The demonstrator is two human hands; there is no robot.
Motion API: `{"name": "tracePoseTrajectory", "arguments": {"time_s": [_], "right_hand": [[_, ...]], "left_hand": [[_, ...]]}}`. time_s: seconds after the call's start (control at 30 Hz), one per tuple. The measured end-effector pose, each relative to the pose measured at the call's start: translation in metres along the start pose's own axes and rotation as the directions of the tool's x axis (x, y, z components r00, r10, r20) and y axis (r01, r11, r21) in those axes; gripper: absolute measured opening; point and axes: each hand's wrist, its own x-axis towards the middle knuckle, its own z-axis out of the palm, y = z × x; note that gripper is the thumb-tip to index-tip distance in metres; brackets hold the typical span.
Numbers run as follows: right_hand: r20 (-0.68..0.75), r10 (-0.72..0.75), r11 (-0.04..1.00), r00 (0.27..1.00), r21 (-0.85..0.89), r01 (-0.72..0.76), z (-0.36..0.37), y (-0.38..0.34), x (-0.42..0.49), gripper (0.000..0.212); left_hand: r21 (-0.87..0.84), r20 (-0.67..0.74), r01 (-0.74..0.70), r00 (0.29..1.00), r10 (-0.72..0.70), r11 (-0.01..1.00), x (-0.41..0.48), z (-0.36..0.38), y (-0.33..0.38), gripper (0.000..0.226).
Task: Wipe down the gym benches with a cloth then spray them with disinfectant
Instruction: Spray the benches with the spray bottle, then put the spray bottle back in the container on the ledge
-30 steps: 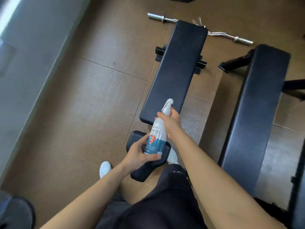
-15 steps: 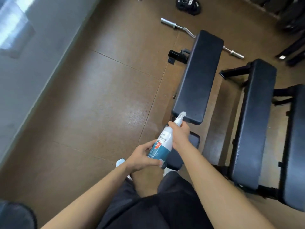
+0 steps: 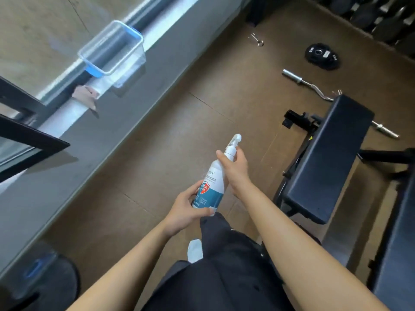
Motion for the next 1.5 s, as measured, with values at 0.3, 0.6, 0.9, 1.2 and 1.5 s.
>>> {"name": "tracePoseTrajectory", "arguments": {"time_s": [0.3,0.6,0.9,1.2,1.5], "right_hand": [[0.444,-0.107,0.963,0.889,-0.178,0.204,0.108,-0.112,0.107,0.092],[0.449,-0.012,0.999,0.894,-0.038,0.032,0.199,-0.232,0.196,0.029],[0.438,0.045,0.972,0.898,-0.228,0.063,0.305,-0.347,0.3,0.041],[0.455,-0.073,0.917,0.888,-0.32,0.239,0.425,-0.408,0.332,0.027],[0.761,-0.203,0.699,0.615,-0.327,0.636,0.521,-0.429,0.37,0.011]], "left_hand": [[0.045,-0.304,-0.08,0.948,0.09,0.996,0.082,-0.128,0.092,0.075],[0.102,-0.599,-0.145,0.781,0.177,0.984,0.153,-0.211,0.168,0.089],[0.161,-0.595,-0.2,0.762,0.257,0.966,0.218,-0.332,0.203,0.082],[0.313,-0.531,-0.2,0.773,0.346,0.928,0.278,-0.47,0.216,0.087],[0.199,-0.609,0.012,0.785,0.114,0.98,0.322,-0.527,0.211,0.082]]}}
